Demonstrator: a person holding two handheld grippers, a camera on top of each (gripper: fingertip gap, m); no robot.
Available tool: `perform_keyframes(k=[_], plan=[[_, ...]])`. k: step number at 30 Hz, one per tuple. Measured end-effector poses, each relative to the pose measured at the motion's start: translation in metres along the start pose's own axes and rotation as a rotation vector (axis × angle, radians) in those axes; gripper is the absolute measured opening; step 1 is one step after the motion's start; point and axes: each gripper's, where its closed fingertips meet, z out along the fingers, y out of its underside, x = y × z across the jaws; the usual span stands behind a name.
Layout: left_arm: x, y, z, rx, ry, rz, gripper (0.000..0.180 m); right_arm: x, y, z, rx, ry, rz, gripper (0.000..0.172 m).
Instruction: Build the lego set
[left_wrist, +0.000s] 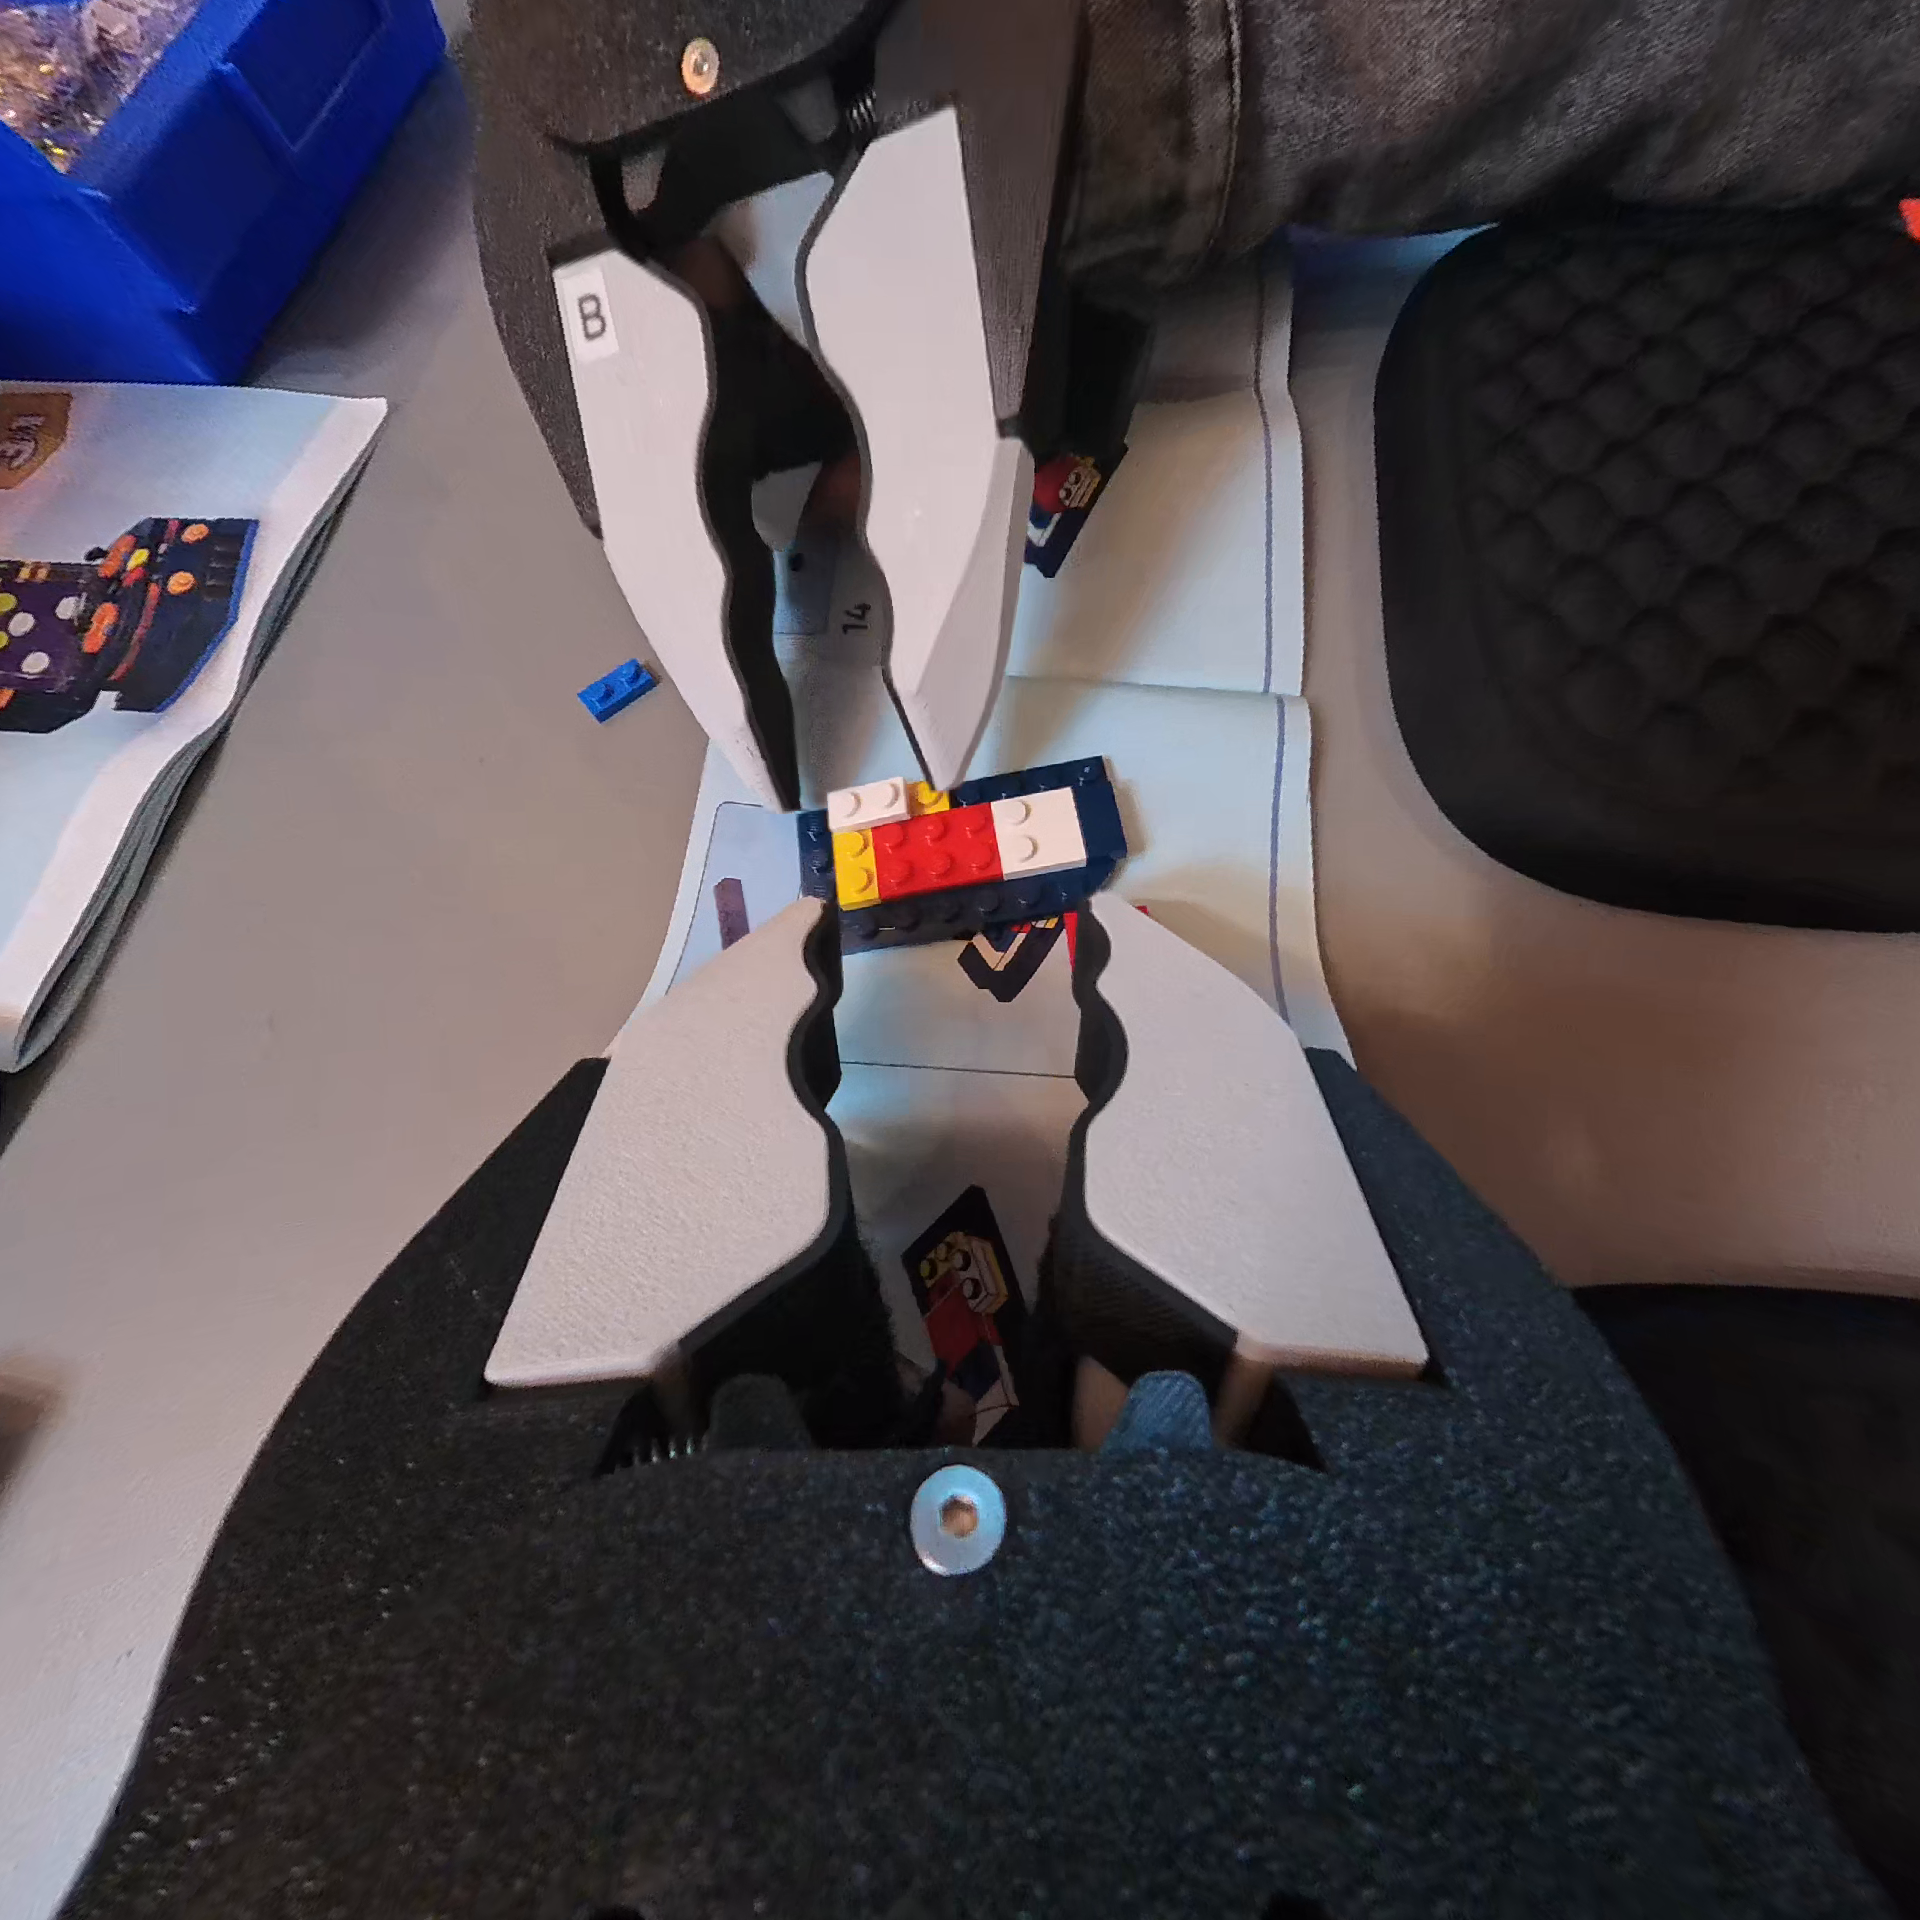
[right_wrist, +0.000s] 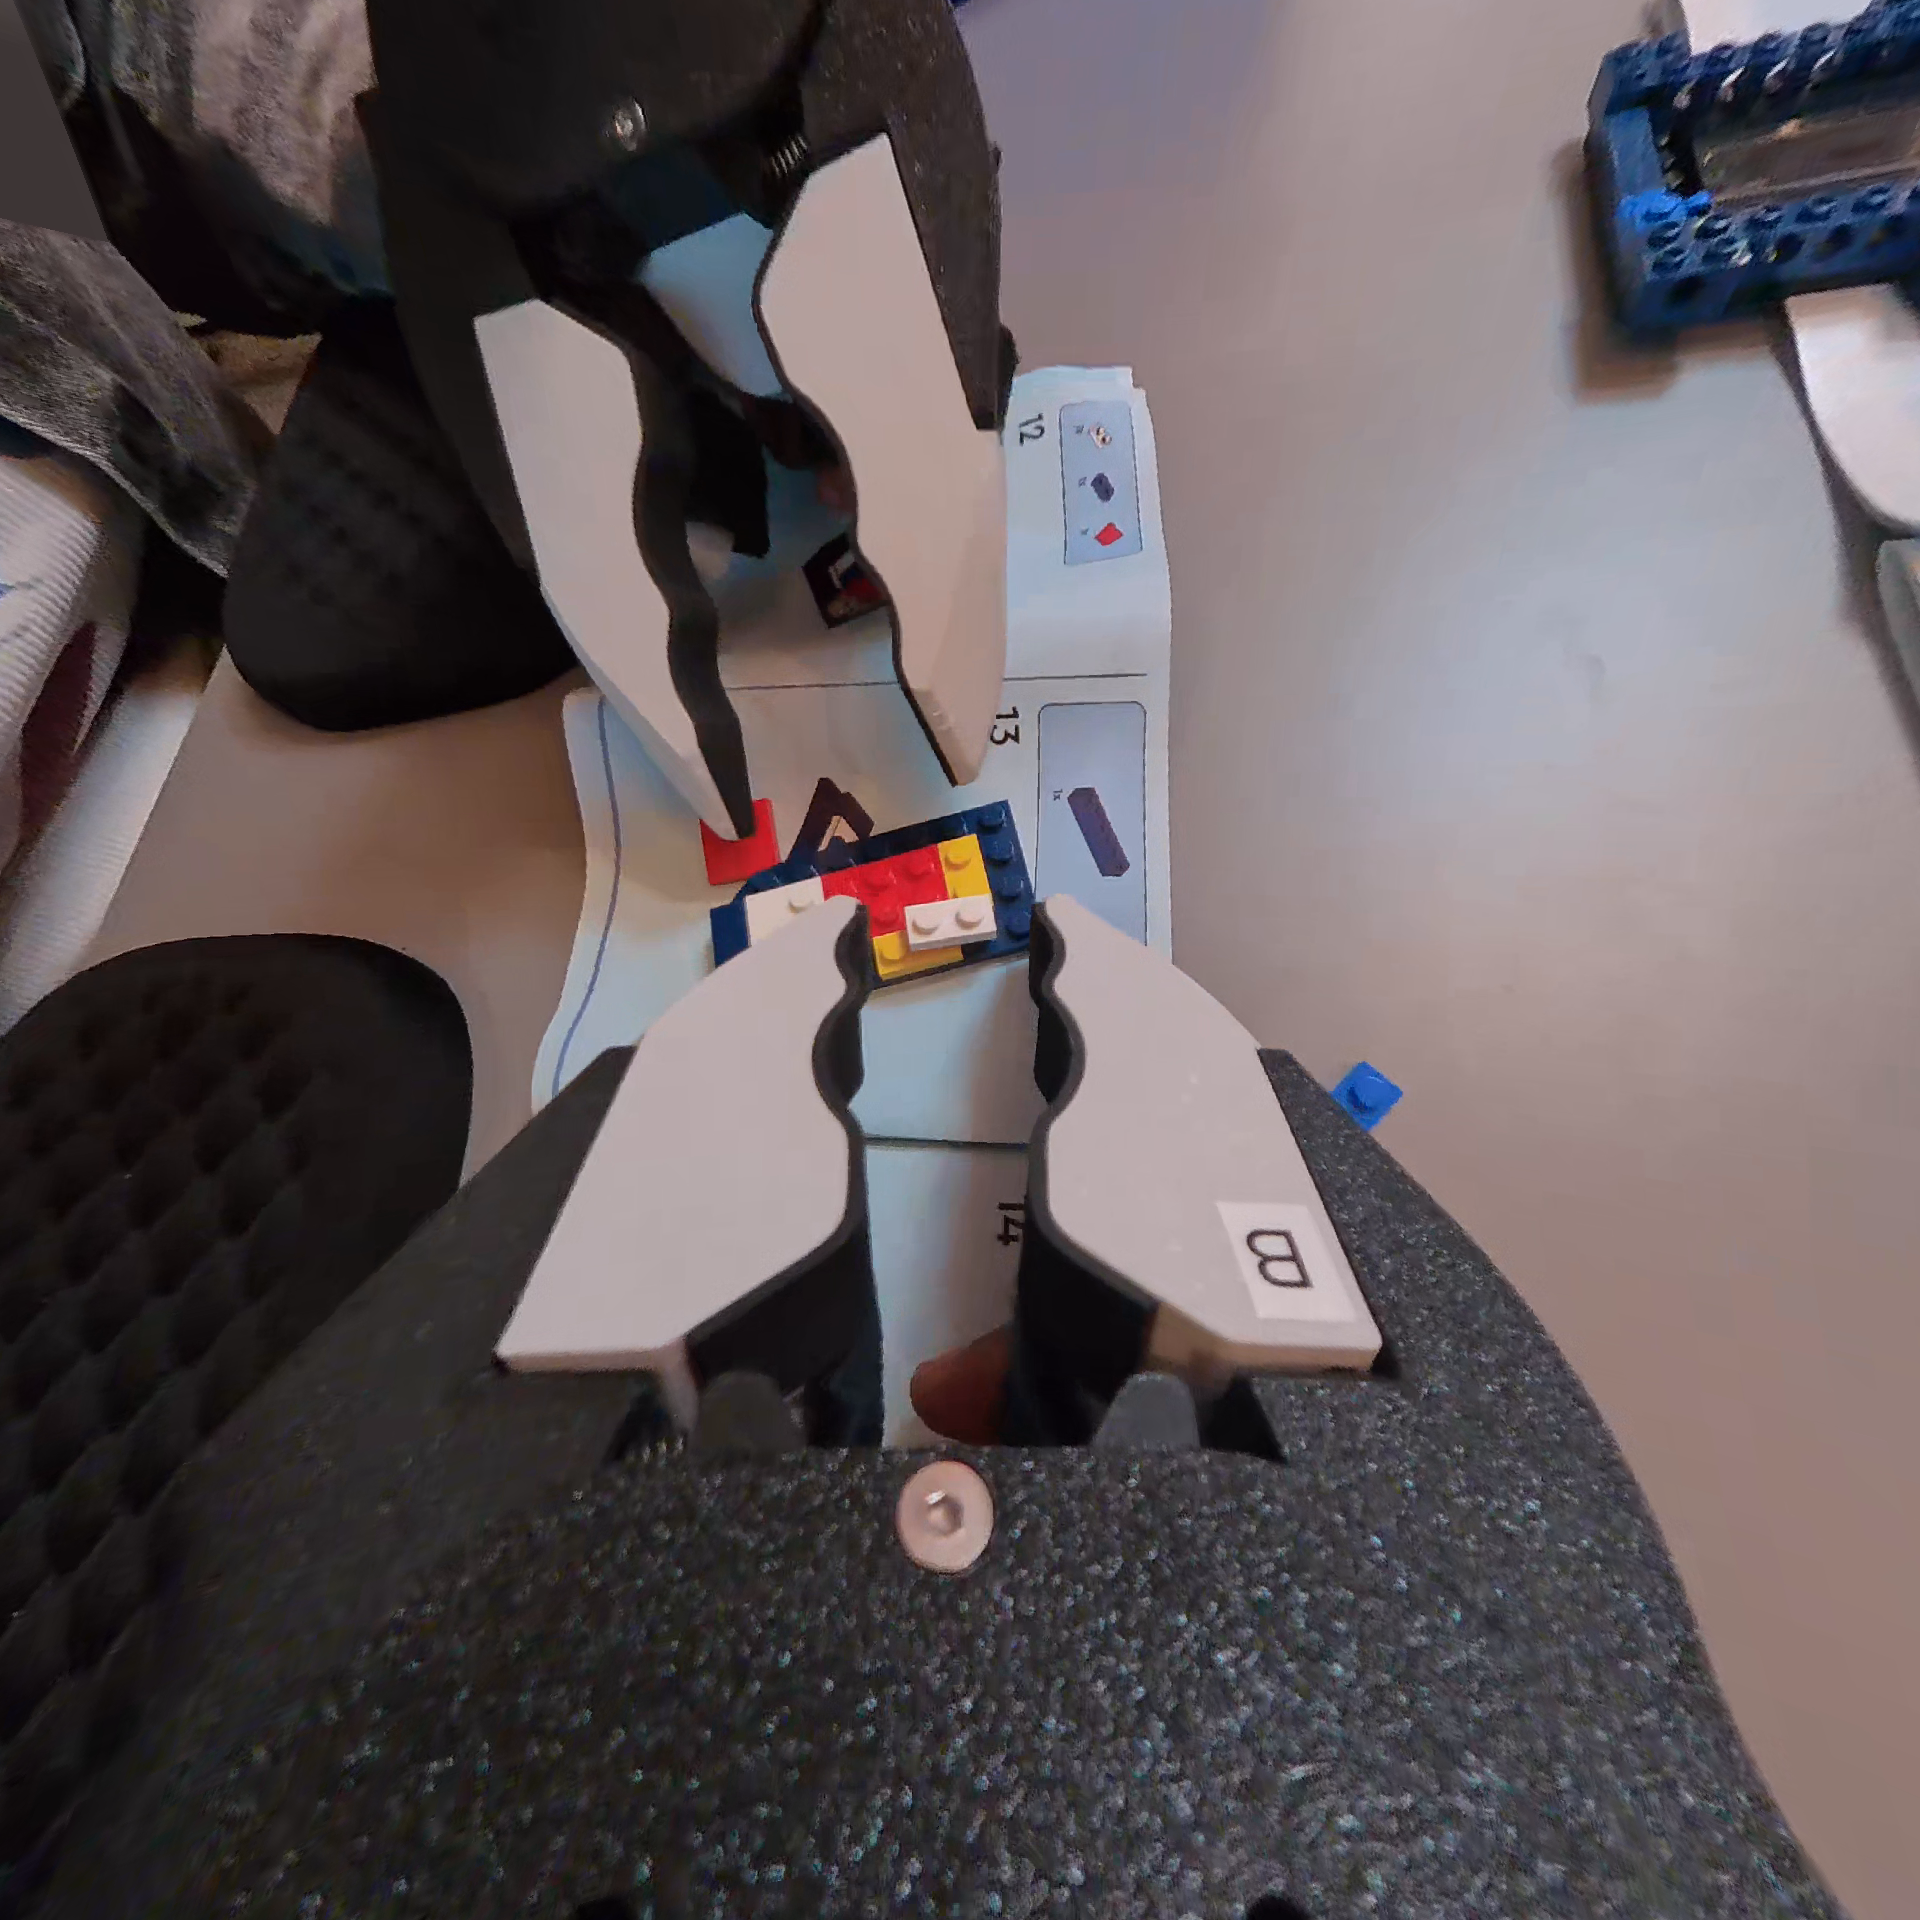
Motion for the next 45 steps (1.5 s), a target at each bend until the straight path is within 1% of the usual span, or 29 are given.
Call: perform_keyframes(k=[6,11,22,45], plan=[[0.000,0.001,0.000,-0.006,-0.001,0.006,0.042,0.000,0.002,0.003,-0.022,-0.012,0.018,0.027],[0.000,0.002,0.000,-0.013,-0.002,0.007,0.043,-0.003,0.002,0.003,-0.022,-0.019,-0.013,0.019],[0.000,0.006,0.003,-0.044,-0.011,0.018,0.043,-0.012,-0.001,0.001,0.007,-0.042,-0.078,0.014],[0.001,0.007,0.004,-0.052,-0.009,0.020,0.042,-0.012,0.000,0.003,-0.005,-0.025,-0.121,0.010]])
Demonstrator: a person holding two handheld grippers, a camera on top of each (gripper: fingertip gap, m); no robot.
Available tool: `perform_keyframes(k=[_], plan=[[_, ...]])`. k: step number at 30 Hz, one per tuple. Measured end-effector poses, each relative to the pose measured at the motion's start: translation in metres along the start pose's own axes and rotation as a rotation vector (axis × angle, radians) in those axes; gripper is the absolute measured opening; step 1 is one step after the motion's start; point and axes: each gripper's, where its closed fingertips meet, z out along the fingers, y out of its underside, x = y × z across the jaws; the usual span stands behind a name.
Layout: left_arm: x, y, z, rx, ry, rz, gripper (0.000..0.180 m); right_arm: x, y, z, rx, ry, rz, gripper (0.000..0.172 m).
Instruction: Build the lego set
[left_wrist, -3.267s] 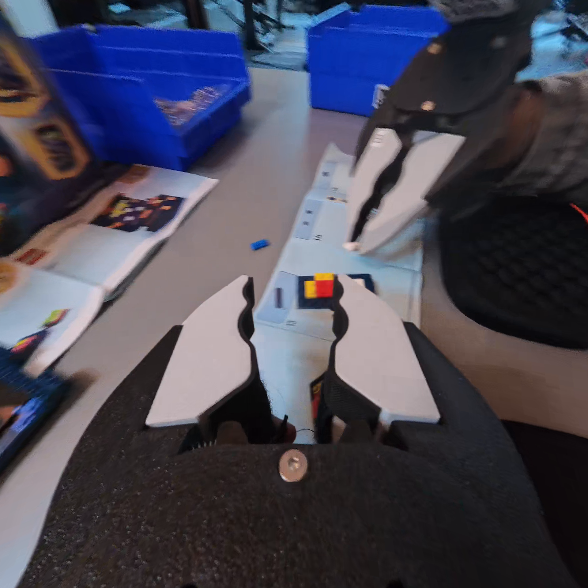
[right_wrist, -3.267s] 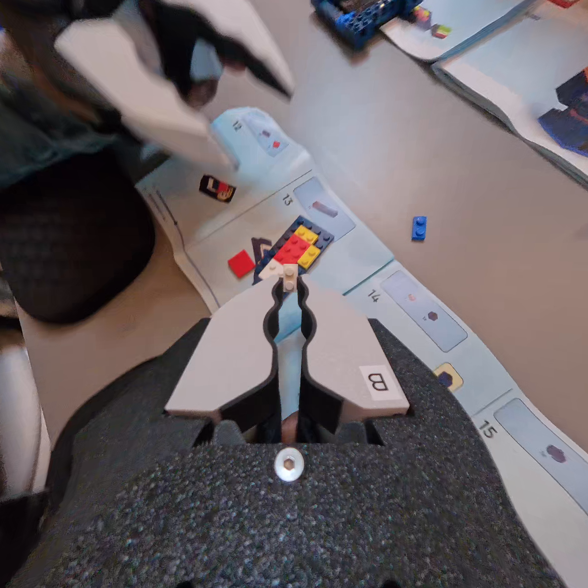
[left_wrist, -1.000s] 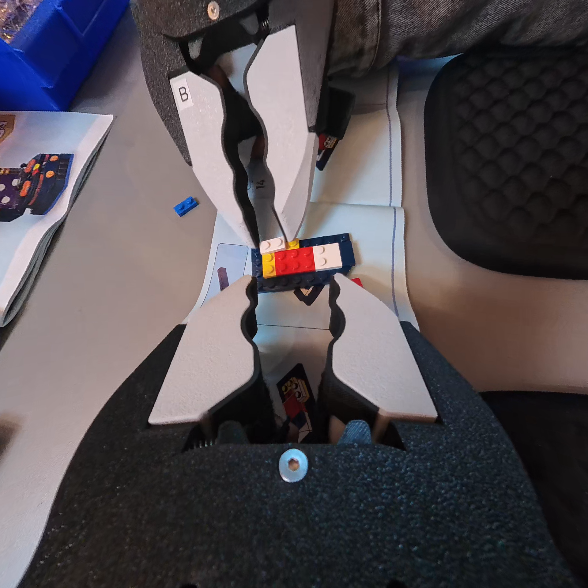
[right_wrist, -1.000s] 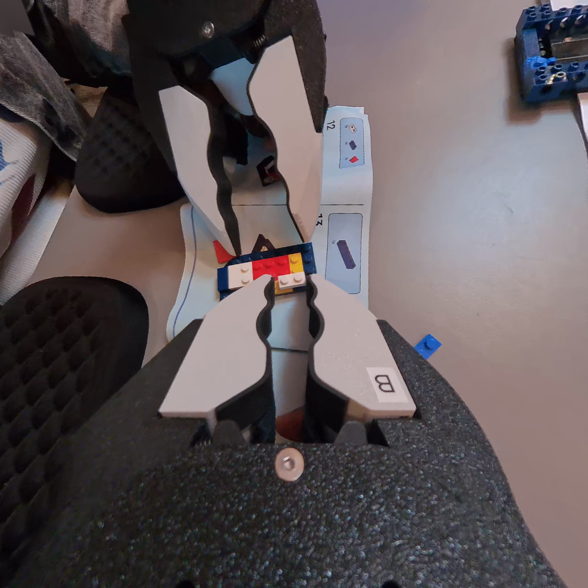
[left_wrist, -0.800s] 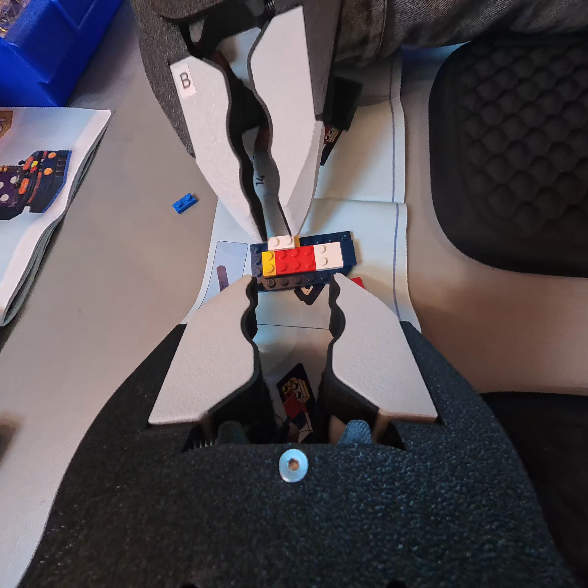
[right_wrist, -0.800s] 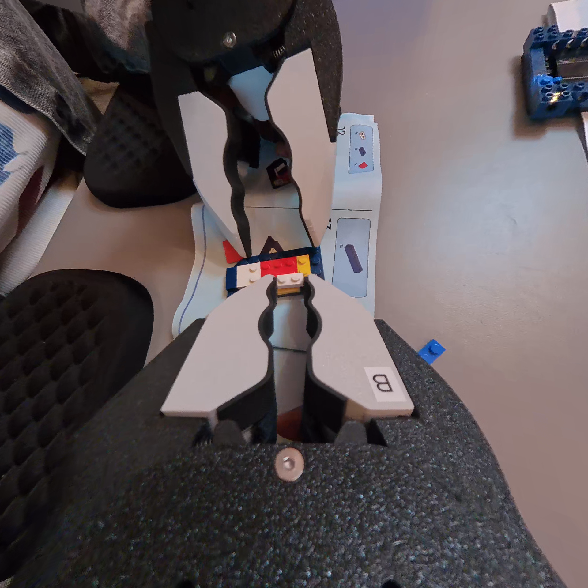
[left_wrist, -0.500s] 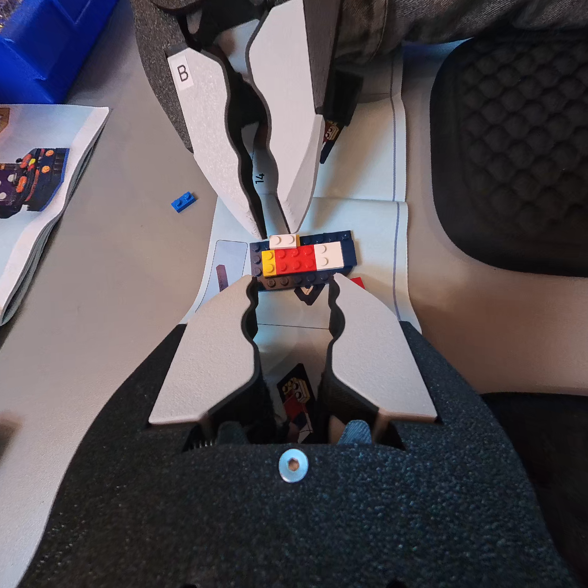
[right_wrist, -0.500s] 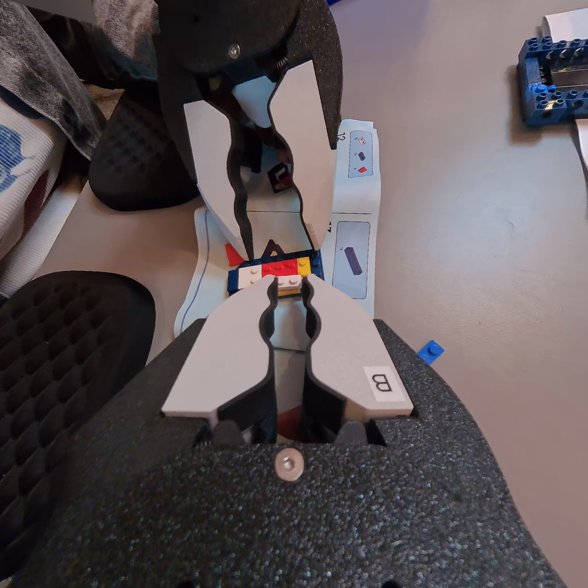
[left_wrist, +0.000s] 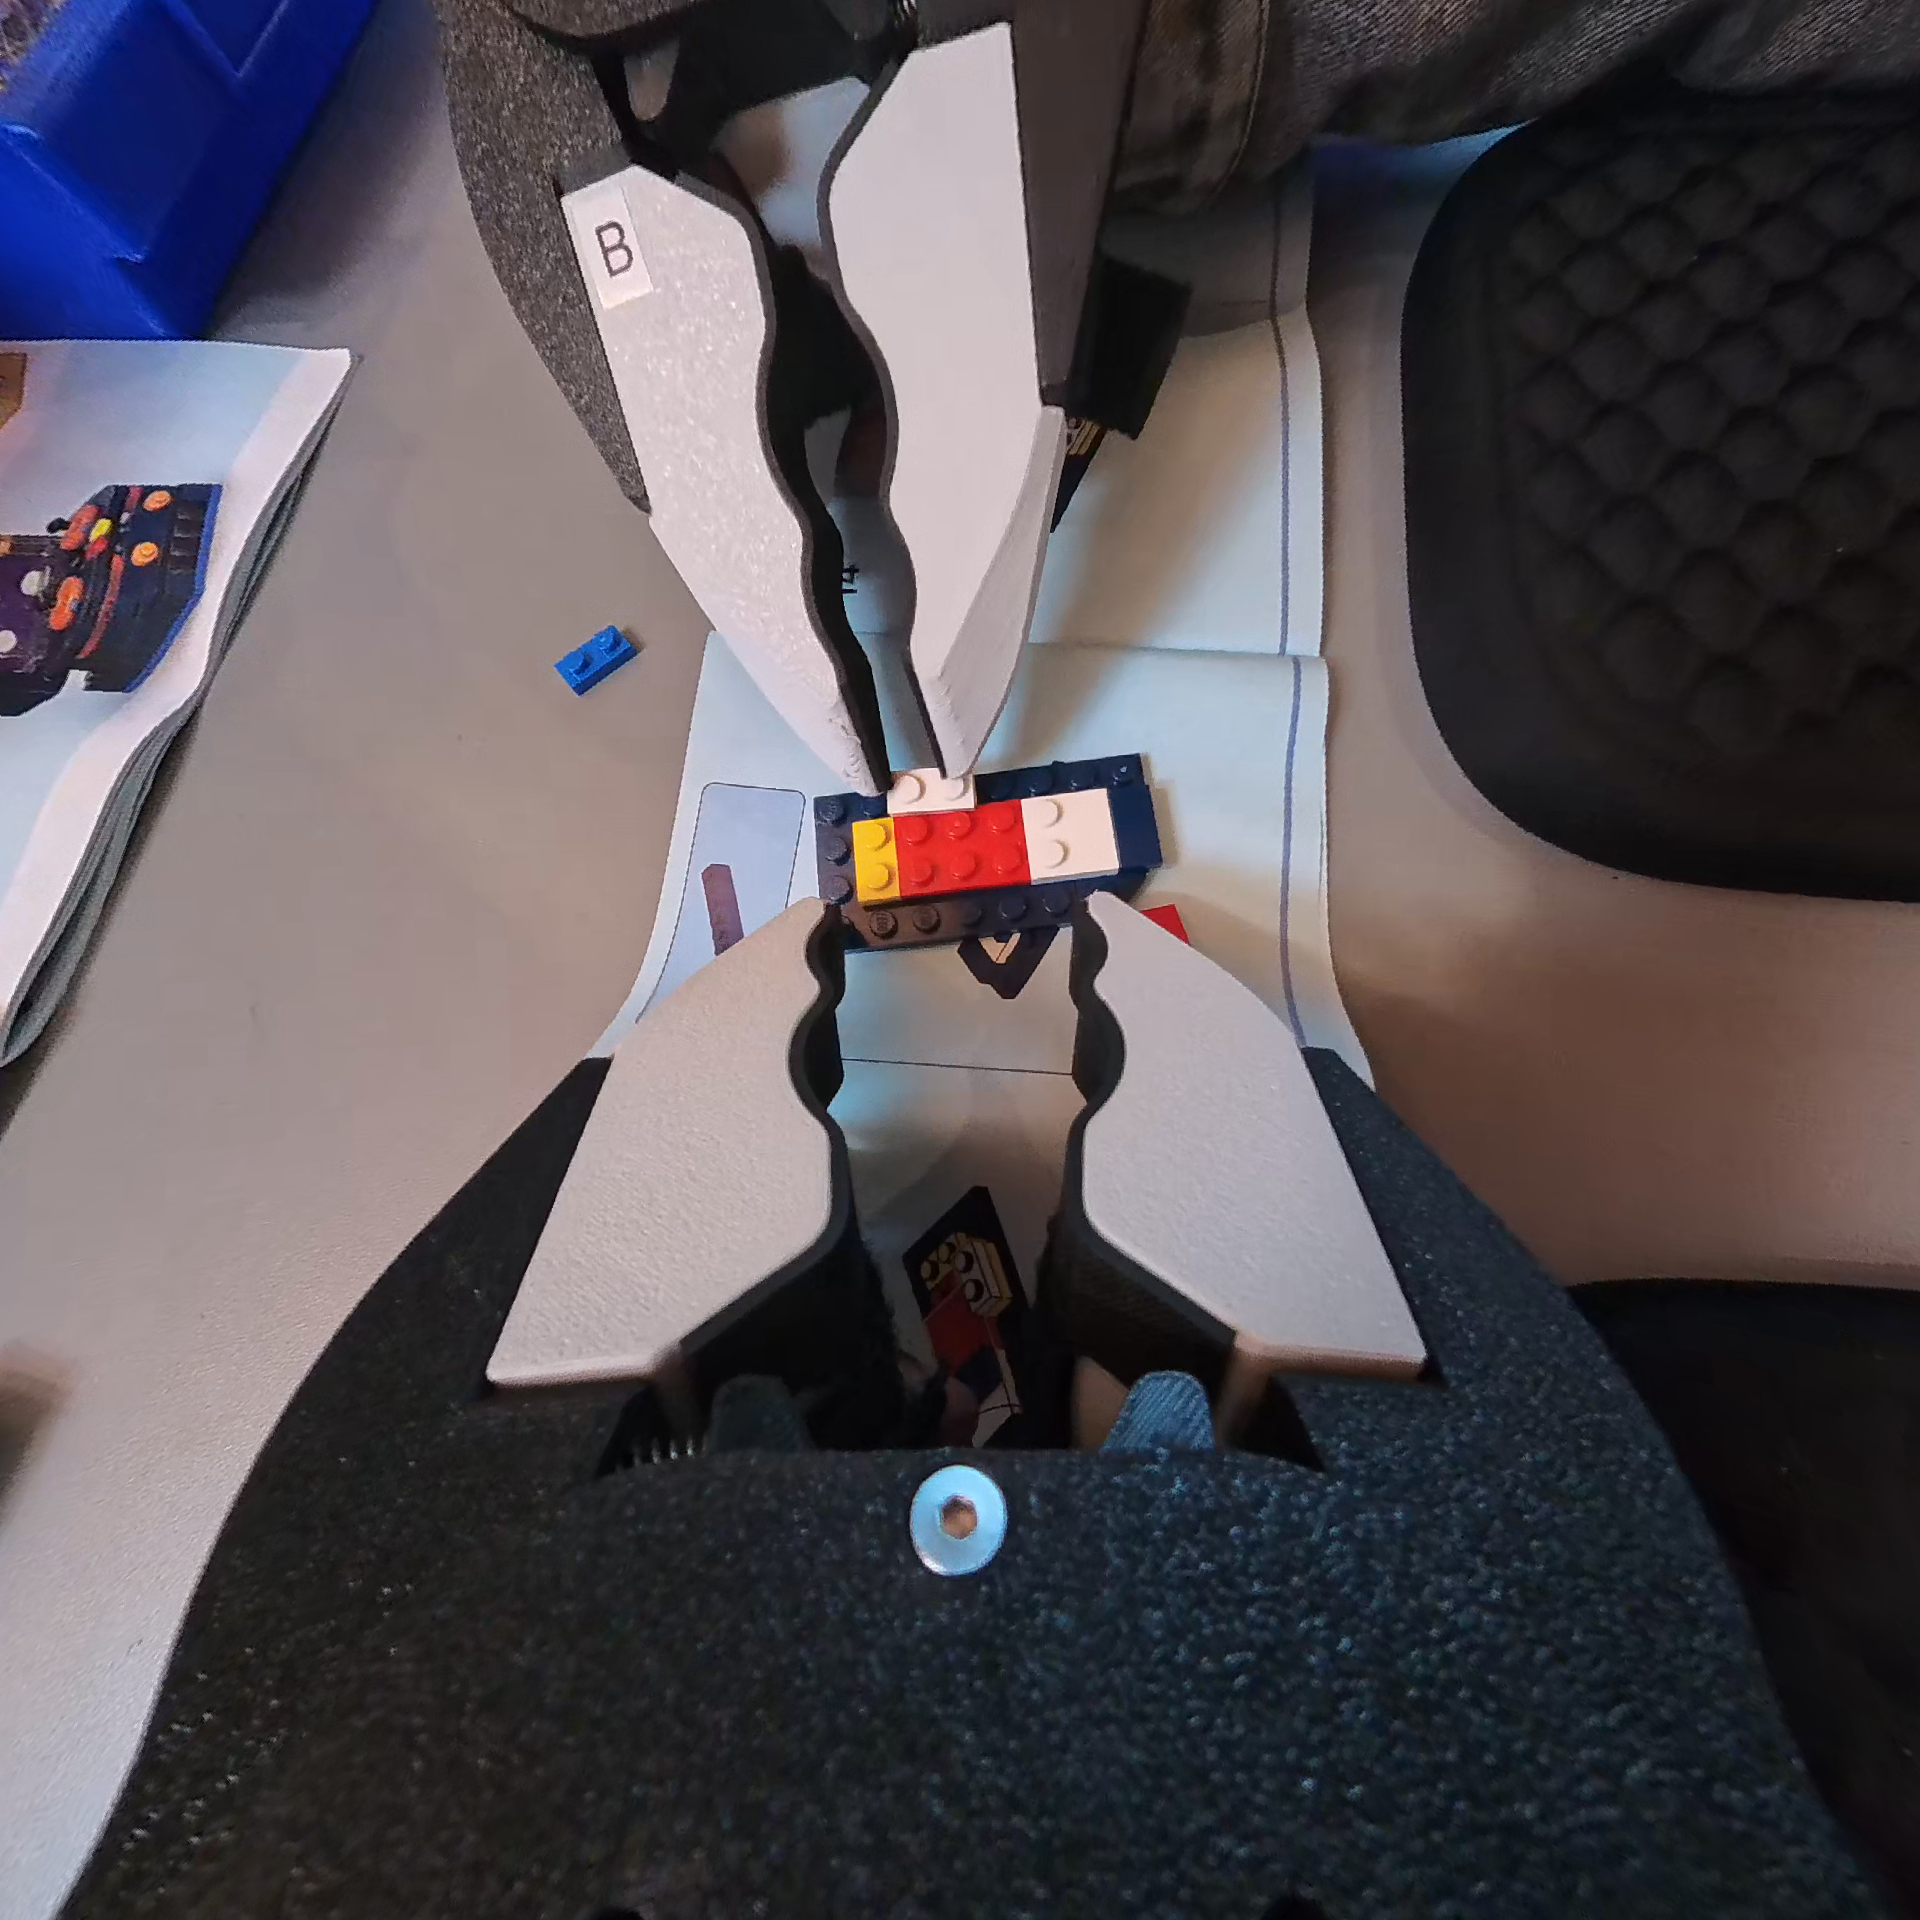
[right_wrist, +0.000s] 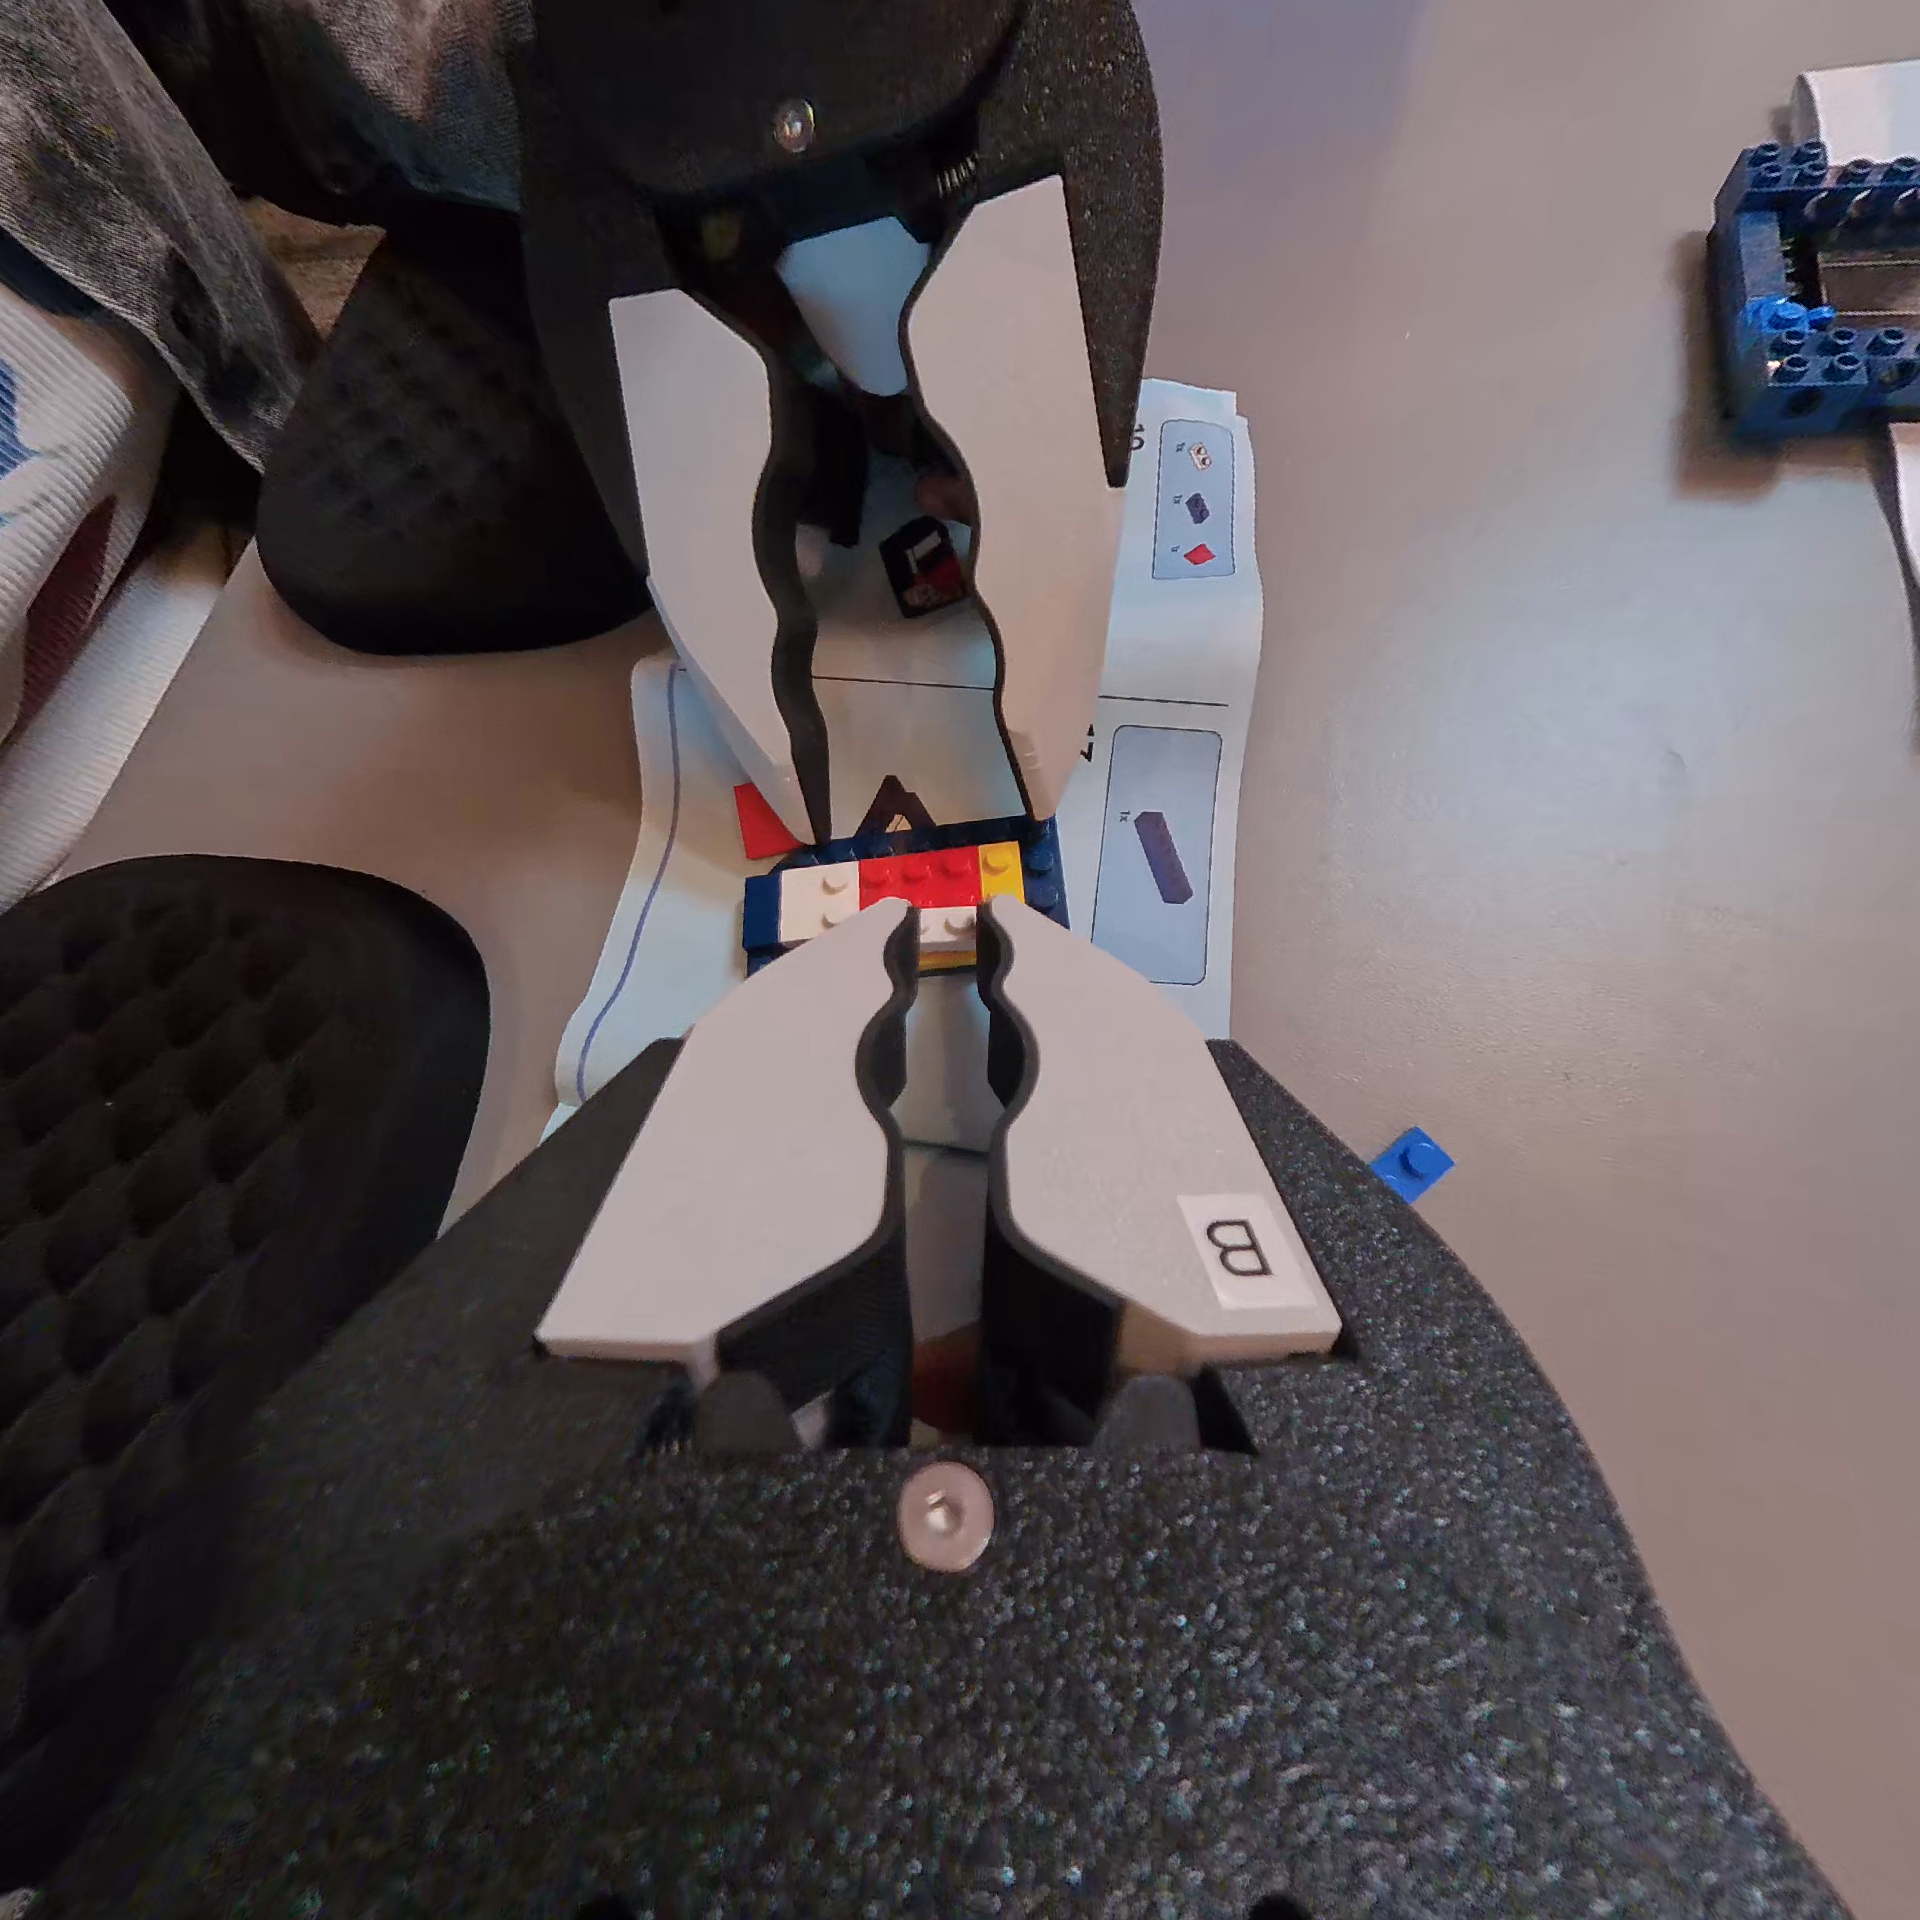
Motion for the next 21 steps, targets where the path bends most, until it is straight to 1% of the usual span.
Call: perform_keyframes(k=[5,11,12,15,16,18,21], plan=[[0.000,0.000,0.000,0.000,-0.001,0.003,0.041,0.000,-0.001,-0.002,0.017,-0.006,0.005,0.010],[0.000,0.000,0.000,0.000,-0.001,0.005,0.040,0.001,-0.006,-0.008,0.064,0.012,0.011,0.015],[0.000,0.000,0.000,0.000,-0.003,0.004,0.040,0.001,-0.007,-0.008,0.067,0.021,0.011,0.015],[0.000,0.000,0.000,0.000,-0.003,0.002,0.040,0.004,-0.010,-0.006,0.062,0.085,0.018,0.003],[0.000,0.000,0.000,0.000,-0.003,0.002,0.040,0.004,-0.011,-0.005,0.053,0.103,0.024,0.002],[0.000,0.000,0.000,0.000,-0.002,0.002,0.040,0.002,-0.011,-0.002,0.033,0.125,0.043,0.008],[0.000,0.000,0.000,-0.001,-0.001,0.001,0.040,0.001,-0.005,0.001,-0.002,0.157,0.039,0.011]])
